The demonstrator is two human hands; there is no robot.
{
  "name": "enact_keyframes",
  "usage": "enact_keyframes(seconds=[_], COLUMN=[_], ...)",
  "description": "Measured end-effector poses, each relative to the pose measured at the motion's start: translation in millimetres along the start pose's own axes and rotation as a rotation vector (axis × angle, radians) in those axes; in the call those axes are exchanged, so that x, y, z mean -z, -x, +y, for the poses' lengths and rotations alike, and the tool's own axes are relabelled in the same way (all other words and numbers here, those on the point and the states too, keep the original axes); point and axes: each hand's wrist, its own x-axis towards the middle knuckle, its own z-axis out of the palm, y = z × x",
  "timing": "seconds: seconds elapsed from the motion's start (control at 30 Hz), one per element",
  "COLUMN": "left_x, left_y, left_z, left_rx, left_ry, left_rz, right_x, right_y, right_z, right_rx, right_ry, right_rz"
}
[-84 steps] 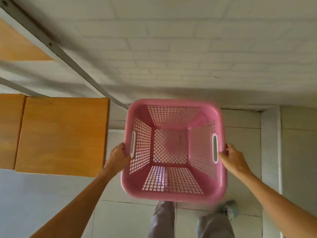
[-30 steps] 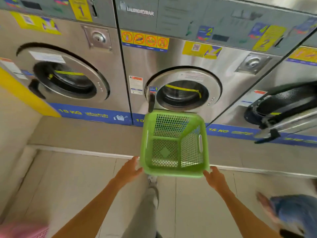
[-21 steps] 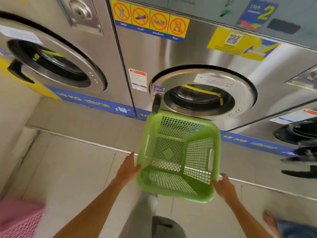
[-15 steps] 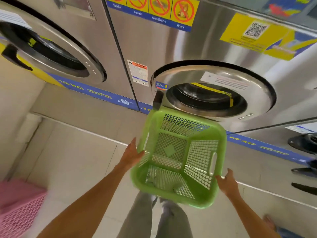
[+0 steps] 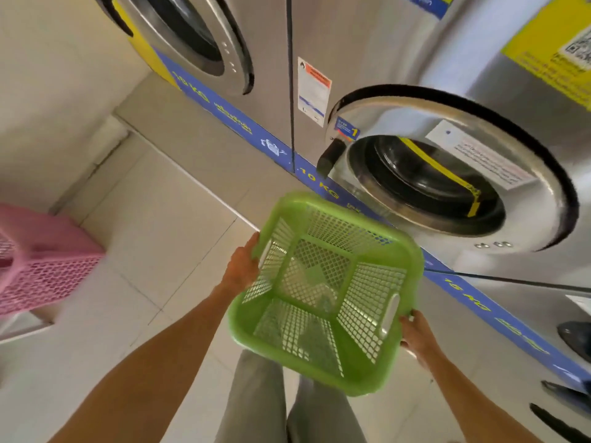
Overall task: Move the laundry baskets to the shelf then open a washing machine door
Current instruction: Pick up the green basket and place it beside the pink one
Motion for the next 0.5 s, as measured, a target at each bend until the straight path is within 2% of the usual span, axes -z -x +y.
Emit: enact_keyframes(seconds=[0.1,0.2,0.3,0.4,0.5], left_x=[13,46,84,124,158], left_y=[48,99,141,180,214], left_z=[-31,-54,-73,-114,-162], left_rx=[0.066,0.169,0.226,0.319,0.390], left_ry=[0.098,0.197,0.248,0.328,0.414], left_rz=[0.012,0.058,0.155,0.266,0.371], right_x=[0,-25,-58,-117,-188], right_y=[15,84,81,93,151], right_z=[-26,-95,-134,-190,-252], right_rx=[0.040,0.144,0.214,0.339,0.503], right_ry=[0.124,0.289,0.451,0.586,0.709], right_rz=[-0.015,-0.044,-0.093,-0.152,-0.207])
